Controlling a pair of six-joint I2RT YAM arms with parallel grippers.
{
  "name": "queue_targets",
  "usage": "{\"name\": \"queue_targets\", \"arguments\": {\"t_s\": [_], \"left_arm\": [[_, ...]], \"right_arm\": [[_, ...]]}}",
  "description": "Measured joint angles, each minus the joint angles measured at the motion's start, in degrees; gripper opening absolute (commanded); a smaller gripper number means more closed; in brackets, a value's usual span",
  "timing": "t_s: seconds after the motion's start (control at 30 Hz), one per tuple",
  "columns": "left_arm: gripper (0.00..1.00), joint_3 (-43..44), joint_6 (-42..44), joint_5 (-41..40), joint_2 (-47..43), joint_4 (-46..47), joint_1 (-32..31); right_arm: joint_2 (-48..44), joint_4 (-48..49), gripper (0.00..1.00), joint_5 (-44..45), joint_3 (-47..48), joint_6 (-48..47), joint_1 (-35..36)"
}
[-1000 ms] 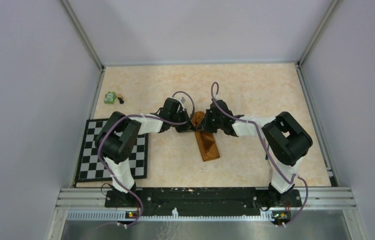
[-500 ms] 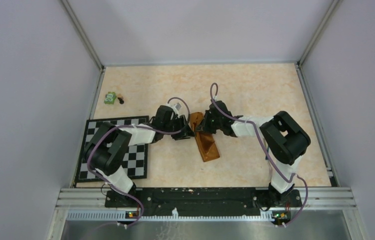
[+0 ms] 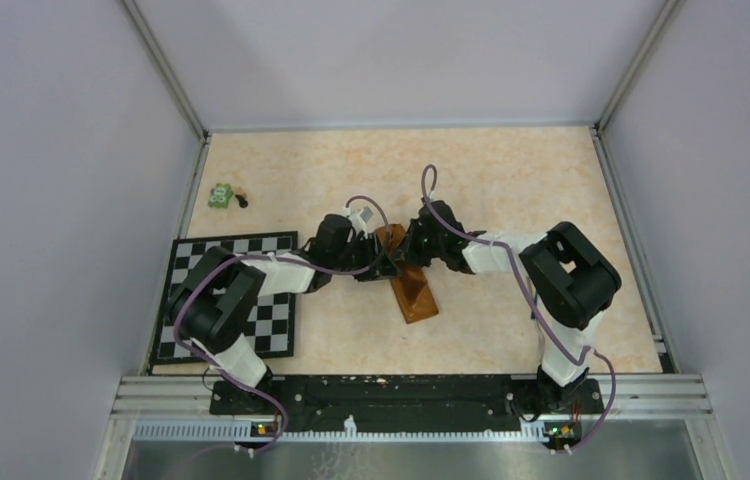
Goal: Fold the napkin into a case and place the utensils inside
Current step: Fold the 2/3-rectangle-folded napkin at the center of the board.
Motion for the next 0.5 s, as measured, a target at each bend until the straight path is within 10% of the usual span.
{"name": "queue_targets", "arguments": {"t_s": [0.33, 0.5], "left_arm": [[0.39, 2.84, 0.57, -4.09, 1.97, -4.61, -0.74], [0.13, 4.96, 0.61, -5.18, 3.67, -5.53, -1.11]], "right_arm": [[0.00, 0.72, 0.00, -0.37, 0.00, 0.72, 0.00], [0.00, 0.81, 0.00, -0.48, 0.00, 0.79, 0.00]]}}
